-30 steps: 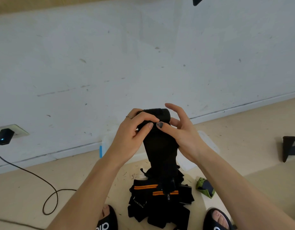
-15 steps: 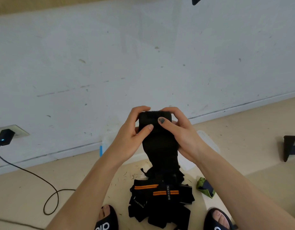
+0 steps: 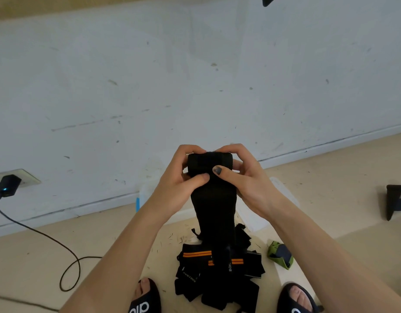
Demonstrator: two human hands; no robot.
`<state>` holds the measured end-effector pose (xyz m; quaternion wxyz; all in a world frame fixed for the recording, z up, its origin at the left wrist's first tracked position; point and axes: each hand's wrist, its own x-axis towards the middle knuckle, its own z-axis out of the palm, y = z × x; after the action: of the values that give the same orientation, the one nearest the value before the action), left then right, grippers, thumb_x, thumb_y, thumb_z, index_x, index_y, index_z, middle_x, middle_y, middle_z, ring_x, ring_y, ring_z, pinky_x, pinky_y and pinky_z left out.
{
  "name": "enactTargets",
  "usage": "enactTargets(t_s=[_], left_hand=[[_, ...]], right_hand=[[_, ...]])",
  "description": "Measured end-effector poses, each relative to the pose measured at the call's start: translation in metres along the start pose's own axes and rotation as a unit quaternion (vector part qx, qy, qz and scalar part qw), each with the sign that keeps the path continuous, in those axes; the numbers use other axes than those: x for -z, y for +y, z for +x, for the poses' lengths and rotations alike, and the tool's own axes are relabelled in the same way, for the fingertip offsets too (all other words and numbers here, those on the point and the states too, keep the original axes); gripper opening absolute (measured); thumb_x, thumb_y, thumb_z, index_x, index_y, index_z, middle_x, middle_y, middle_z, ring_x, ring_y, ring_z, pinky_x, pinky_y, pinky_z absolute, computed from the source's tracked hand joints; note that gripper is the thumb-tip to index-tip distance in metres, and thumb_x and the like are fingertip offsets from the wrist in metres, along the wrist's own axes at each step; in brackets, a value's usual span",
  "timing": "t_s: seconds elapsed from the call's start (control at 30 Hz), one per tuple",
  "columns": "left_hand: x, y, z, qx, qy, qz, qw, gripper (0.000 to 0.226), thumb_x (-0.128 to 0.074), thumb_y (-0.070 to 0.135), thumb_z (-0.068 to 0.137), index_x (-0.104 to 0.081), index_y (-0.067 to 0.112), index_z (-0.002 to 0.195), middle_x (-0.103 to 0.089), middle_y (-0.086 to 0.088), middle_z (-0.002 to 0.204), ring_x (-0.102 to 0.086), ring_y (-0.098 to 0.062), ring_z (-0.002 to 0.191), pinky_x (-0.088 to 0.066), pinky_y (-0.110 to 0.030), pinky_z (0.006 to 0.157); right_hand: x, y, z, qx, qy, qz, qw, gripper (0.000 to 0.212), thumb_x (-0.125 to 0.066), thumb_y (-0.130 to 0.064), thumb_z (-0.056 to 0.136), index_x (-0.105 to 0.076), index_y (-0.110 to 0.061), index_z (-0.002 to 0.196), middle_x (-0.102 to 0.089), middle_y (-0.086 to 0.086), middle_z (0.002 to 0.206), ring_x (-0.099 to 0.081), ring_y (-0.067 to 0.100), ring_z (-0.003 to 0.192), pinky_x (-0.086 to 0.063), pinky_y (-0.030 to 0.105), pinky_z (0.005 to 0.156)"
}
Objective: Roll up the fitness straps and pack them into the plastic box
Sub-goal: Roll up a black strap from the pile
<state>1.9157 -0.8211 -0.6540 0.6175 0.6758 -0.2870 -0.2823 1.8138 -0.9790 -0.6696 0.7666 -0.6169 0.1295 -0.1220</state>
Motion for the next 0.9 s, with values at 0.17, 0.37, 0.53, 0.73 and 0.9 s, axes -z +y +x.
enactTargets(t_s=[0.17, 0.37, 0.53, 0.73, 0.9], left_hand=[[0.001, -0.001, 0.002, -0.013, 0.023, -0.004, 1.0, 0.037, -0.063, -0.006, 0.094, -0.057, 0.025, 0.112, -0.067, 0.008, 0.106, -0.072, -0.016, 0.093, -0.058, -0.027, 0.077], [-0.0024, -0.0027, 0.0006, -0.028, 0.019, 0.041, 0.999, 0.033, -0.064, -0.003, 0.095, -0.057, 0.026, 0.11, -0.066, 0.01, 0.106, -0.07, -0.015, 0.098, -0.058, -0.022, 0.075], [-0.0001, -0.0051, 0.004, 0.014, -0.027, -0.017, 0.999, 0.019, -0.057, 0.02, 0.099, -0.054, 0.033, 0.113, -0.061, 0.003, 0.112, -0.066, -0.013, 0.1, -0.051, -0.029, 0.083], [-0.0024, -0.0073, 0.0052, 0.026, -0.029, -0.007, 0.999, 0.015, -0.048, 0.038, 0.106, -0.051, 0.041, 0.121, -0.06, 0.001, 0.121, -0.063, -0.019, 0.117, -0.052, -0.048, 0.106], [-0.0005, -0.0065, 0.005, -0.003, -0.008, -0.05, 0.999, 0.019, -0.055, 0.027, 0.092, -0.056, 0.03, 0.111, -0.062, -0.005, 0.119, -0.066, -0.018, 0.107, -0.057, -0.032, 0.083]], right_hand=[[-0.0013, -0.006, -0.0026, -0.035, -0.031, 0.026, 0.999, 0.025, -0.063, -0.015, 0.102, -0.06, -0.022, 0.126, -0.069, 0.016, 0.115, -0.072, 0.021, 0.095, -0.058, 0.029, 0.076], [-0.0015, 0.0037, 0.0004, 0.009, 0.02, -0.03, 0.999, 0.016, -0.063, -0.019, 0.103, -0.067, -0.022, 0.118, -0.071, 0.015, 0.112, -0.067, 0.037, 0.112, -0.058, 0.054, 0.096], [0.0008, 0.002, -0.0004, 0.019, 0.017, -0.022, 0.999, 0.02, -0.065, -0.007, 0.1, -0.068, -0.018, 0.116, -0.071, 0.012, 0.113, -0.071, 0.036, 0.107, -0.059, 0.053, 0.096], [0.0007, 0.0008, -0.0023, 0.033, 0.011, -0.032, 0.999, 0.025, -0.065, 0.004, 0.096, -0.066, -0.014, 0.114, -0.07, 0.004, 0.109, -0.072, 0.024, 0.095, -0.059, 0.039, 0.084], [0.0026, -0.0001, -0.0007, -0.011, -0.017, -0.012, 1.0, 0.035, -0.069, -0.006, 0.095, -0.062, -0.023, 0.125, -0.067, 0.009, 0.12, -0.073, 0.027, 0.102, -0.058, 0.041, 0.09]])
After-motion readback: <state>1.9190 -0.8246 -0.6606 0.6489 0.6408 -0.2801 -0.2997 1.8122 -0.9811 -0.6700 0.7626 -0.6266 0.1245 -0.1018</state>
